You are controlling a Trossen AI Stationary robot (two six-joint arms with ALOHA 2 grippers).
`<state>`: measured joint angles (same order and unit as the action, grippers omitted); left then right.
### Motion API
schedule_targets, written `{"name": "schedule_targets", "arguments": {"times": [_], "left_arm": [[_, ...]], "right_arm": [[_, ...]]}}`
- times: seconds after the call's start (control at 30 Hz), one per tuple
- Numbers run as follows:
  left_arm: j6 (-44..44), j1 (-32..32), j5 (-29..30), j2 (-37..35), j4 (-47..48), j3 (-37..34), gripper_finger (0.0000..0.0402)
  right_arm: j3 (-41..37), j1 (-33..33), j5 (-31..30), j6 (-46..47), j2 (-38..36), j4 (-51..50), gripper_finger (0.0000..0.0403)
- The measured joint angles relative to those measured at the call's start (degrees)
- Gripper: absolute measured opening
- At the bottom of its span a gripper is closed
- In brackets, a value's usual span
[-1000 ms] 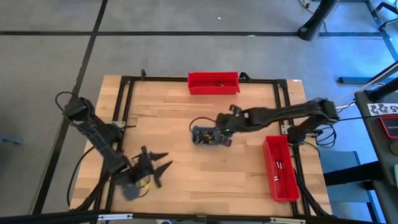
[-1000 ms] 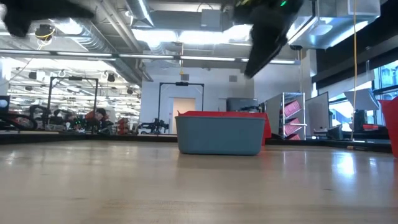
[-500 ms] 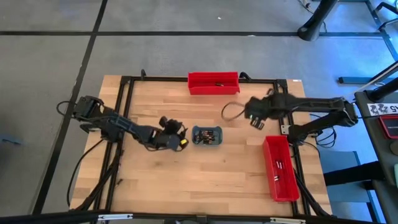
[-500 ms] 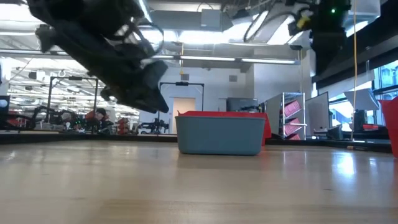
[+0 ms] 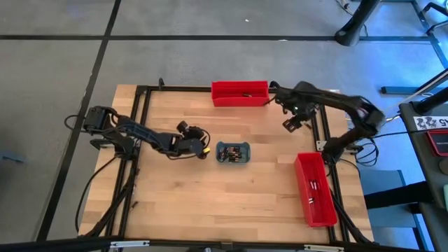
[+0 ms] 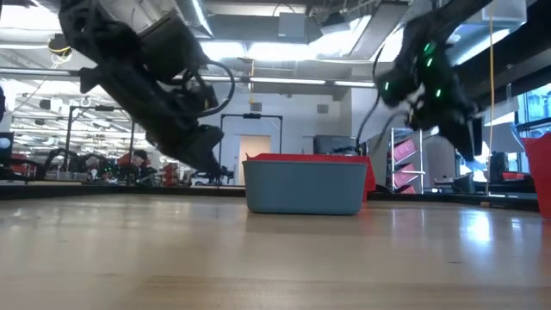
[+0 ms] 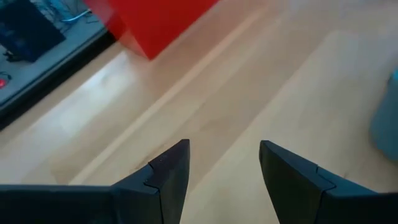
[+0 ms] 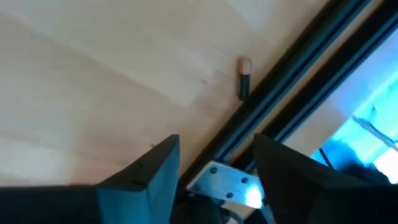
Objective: Sort batteries
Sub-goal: Put the black battery into the blue bin
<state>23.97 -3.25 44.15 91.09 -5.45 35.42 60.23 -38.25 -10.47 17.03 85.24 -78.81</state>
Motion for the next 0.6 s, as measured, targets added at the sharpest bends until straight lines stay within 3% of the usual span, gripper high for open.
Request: {"name": "schedule_targets", "arguments": {"times": [0.17, 0.3, 0.43, 0.6], "left_arm": [[2.05, -0.12, -0.18, 0.0, -0.03, -2.57, 0.0184], [2.89, -0.12, -0.16, 0.0, -0.09, -3.87, 0.0184], [3.01, -0.12, -0.4, 0.0, -0.11, -4.53, 0.0184], [3.05, -0.12, -0.53, 0.0, 0.0, -5.05, 0.0184]], "right_arm": [[0.0, -2.98, -2.19, -1.99, 11.67, 0.17, 0.0228], [0.02, -3.19, -5.69, -10.58, 18.77, 2.06, 0.0221], [0.11, -4.06, -9.09, -16.23, 22.72, 5.43, 0.0205], [0.11, -7.47, -7.95, -19.08, 23.8, 8.01, 0.0184]]}}
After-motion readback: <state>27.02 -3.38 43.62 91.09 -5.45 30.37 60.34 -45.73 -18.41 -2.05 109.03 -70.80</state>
